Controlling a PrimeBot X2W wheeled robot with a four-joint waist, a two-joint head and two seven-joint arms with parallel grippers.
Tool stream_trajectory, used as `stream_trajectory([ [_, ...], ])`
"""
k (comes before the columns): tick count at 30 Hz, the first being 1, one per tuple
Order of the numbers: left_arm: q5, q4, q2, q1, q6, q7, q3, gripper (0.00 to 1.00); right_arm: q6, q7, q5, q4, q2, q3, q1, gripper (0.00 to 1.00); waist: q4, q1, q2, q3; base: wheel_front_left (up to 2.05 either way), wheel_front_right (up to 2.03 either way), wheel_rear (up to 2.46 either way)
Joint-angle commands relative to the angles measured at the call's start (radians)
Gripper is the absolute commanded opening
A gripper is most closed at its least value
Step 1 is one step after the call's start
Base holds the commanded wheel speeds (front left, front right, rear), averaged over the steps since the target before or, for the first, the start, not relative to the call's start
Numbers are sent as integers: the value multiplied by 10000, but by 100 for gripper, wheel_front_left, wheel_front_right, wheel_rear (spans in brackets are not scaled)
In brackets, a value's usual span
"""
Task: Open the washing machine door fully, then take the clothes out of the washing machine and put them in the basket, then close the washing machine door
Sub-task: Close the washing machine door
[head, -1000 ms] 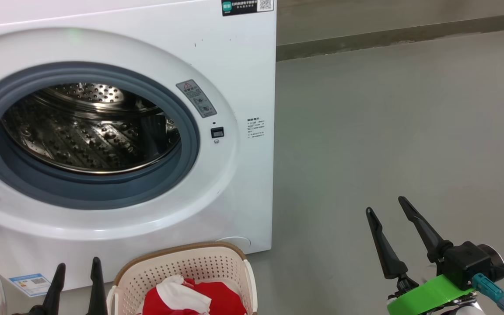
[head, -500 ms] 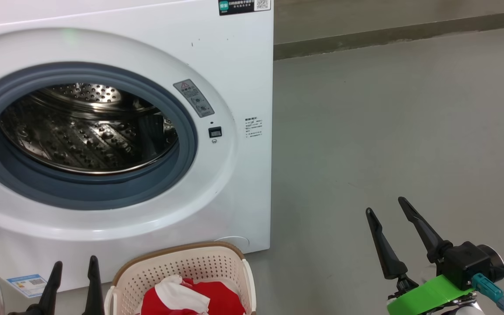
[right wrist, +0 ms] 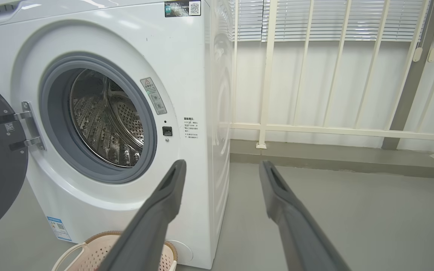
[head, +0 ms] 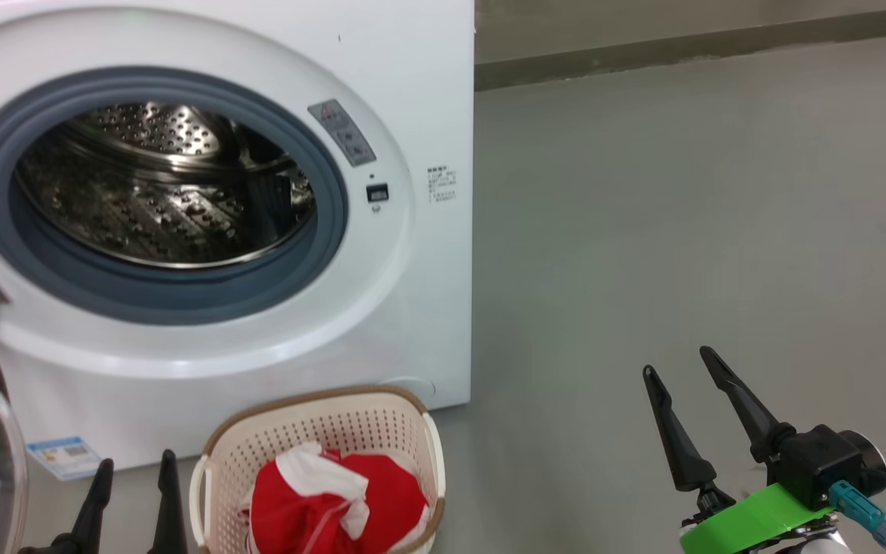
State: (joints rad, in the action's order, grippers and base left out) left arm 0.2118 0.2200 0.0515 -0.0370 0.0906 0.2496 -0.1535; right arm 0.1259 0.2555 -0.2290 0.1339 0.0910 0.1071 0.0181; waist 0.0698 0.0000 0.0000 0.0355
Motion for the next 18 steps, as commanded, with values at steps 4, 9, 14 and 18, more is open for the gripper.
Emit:
stream_trajectory([
  [4, 40, -264, 91, 495, 133, 122, -349, 100, 48, 63, 19, -189, 70, 176, 145, 100, -5, 0, 0, -39, -142, 142, 0],
  [9, 15, -235, 67, 541, 171, 122, -390, 100, 48, 63, 26, -182, 101, 167, 158, 100, -42, 0, 0, -52, -80, 80, 0],
  [14, 23, -140, 39, 549, 179, 122, -409, 100, 48, 63, 26, -171, 127, 187, 148, 100, -109, 0, 0, -9, -15, 15, 0],
  [18, -44, -56, 23, 533, 147, 122, -366, 100, 48, 63, 12, -154, 127, 246, 134, 100, -205, 0, 0, 25, 0, 0, 0],
])
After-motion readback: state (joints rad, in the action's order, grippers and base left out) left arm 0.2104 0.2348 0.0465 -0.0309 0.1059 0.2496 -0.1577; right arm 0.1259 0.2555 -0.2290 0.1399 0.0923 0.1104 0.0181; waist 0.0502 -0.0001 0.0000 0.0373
